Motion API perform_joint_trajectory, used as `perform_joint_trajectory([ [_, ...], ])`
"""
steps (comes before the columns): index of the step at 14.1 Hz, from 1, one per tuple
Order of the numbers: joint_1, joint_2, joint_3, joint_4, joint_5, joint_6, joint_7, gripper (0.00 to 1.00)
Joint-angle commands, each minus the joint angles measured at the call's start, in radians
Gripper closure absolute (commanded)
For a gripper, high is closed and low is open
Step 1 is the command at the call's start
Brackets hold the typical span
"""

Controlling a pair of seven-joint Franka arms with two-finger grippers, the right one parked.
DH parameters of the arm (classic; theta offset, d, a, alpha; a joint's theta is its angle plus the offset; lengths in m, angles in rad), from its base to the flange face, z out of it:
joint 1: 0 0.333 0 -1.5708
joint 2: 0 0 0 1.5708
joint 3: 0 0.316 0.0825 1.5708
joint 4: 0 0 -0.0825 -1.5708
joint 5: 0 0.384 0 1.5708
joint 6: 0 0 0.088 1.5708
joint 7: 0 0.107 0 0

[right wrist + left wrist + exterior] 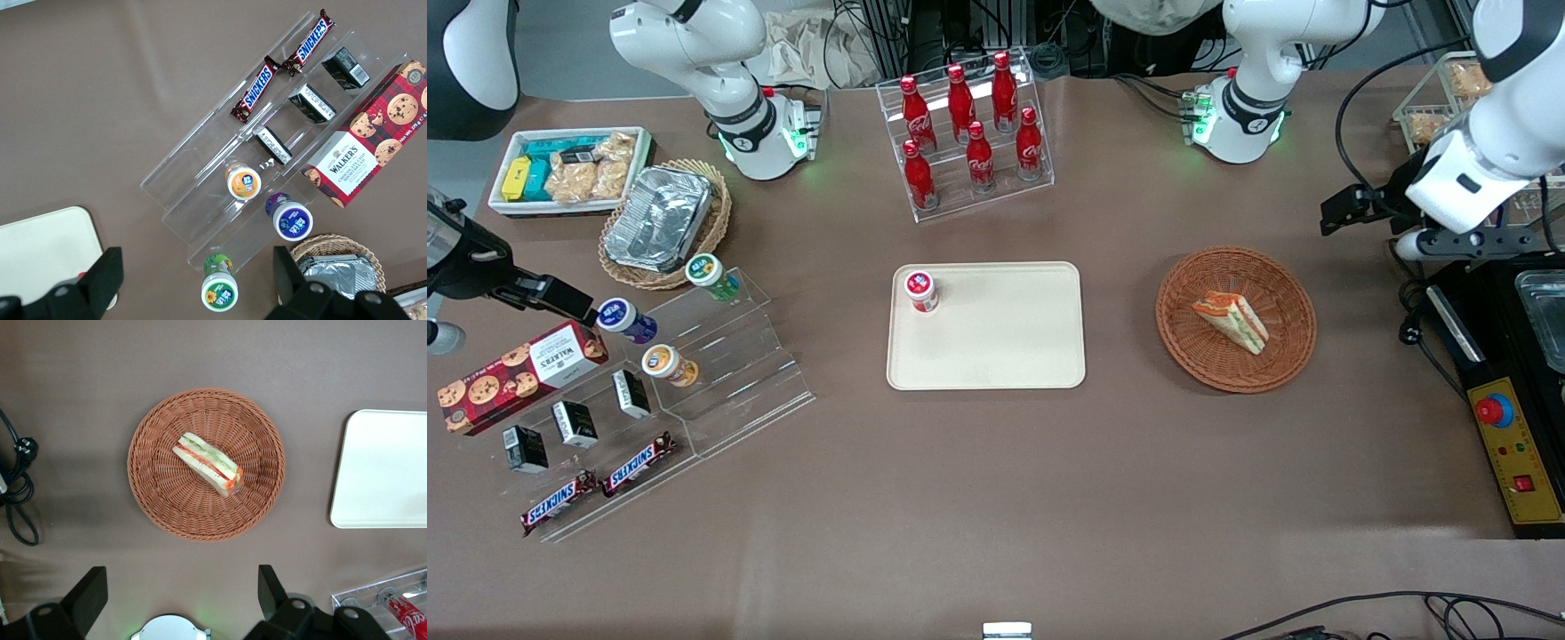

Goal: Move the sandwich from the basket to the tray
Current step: 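Move the left gripper over the wrapped sandwich in the wicker basket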

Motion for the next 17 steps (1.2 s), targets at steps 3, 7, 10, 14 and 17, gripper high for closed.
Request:
perform_joint_trajectory([
  [3,0.002,-0.19,-0.003,-0.378,-0.023,0.331,-0.016,0.0],
  [7,-0.024,-0.183,-0.024,-0.518,-0.022,0.548,-0.267,0.0],
  [10,-0.024,-0.14,-0.063,-0.606,-0.02,0.716,-0.483,0.0],
  [14,-0.026,-0.014,-0.09,-0.603,-0.017,0.814,-0.706,0.0],
  [17,-0.027,0.06,-0.112,-0.608,-0.003,0.885,-0.795,0.0],
])
